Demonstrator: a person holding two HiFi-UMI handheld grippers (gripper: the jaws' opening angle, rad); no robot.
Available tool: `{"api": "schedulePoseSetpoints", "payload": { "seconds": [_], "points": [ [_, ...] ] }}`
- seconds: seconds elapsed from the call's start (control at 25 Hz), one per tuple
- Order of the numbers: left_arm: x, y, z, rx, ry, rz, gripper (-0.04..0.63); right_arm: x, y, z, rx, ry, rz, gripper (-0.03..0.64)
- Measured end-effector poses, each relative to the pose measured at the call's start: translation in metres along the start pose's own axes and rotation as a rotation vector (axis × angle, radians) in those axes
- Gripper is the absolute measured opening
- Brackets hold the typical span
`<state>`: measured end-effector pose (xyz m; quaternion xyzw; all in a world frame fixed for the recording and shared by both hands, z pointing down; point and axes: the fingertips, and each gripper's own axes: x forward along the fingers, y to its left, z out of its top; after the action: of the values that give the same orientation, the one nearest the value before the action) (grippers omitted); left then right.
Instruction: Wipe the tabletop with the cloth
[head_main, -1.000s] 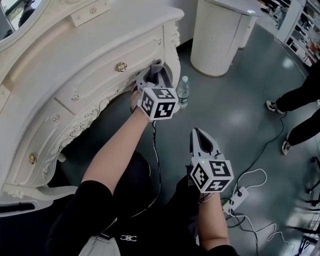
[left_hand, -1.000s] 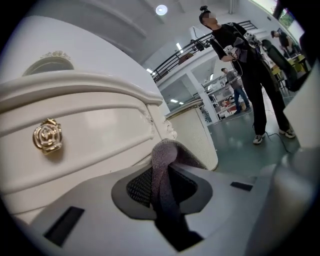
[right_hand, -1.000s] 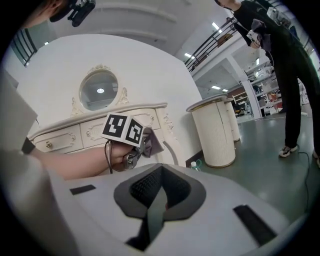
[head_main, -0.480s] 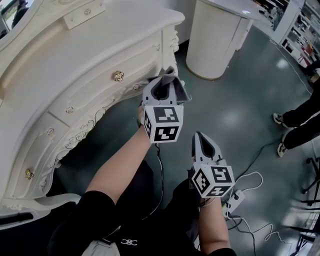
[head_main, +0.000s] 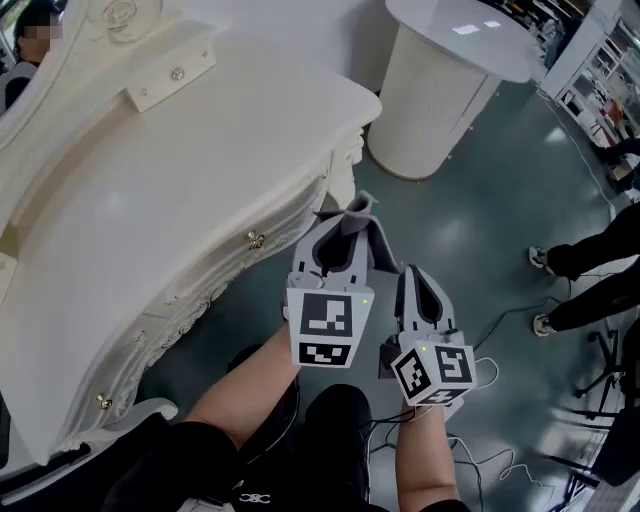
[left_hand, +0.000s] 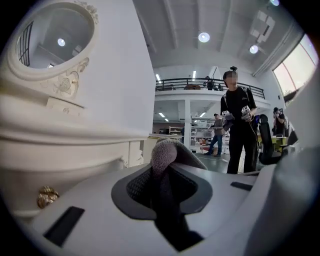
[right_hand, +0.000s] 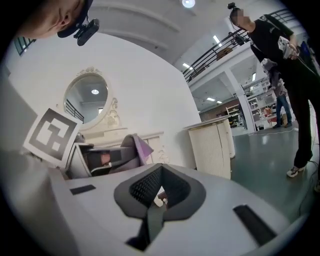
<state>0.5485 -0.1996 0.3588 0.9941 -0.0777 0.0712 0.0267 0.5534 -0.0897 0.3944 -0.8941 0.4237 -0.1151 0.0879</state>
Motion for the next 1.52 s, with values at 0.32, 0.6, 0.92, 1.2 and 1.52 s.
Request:
{"api": "schedulePoseSetpoints", "payload": {
  "seconds": [0.32,0.6,0.92,1.2,1.52],
  "points": [
    [-0.039,-0.005,0.148,0.023,0.042,0.009,0.068,-0.011,0.060,0.167,-0.009,-0.026,0.067,0.008],
    [-0.087,-0.015,0.290,0.055,0.022,0.047,0.069,-0.044,0.111,0.315,-0.004,-0.086,0.134,0.008],
    [-0.155,0.017,0.361,0.021,0.026,0.170,0.069,-0.059,0.181,0.393,-0.031,-0.086,0.226,0.008],
    [-0.206,0.095,0.390,0.005,0.007,0.297,0.069,-0.028,0.260,0.410,-0.065,-0.057,0.335,0.008],
    [-0.292,0.222,0.399,-0.031,-0.048,0.530,0.069,0.021,0.395,0.386,-0.106,-0.035,0.545,0.008]
  ]
}}
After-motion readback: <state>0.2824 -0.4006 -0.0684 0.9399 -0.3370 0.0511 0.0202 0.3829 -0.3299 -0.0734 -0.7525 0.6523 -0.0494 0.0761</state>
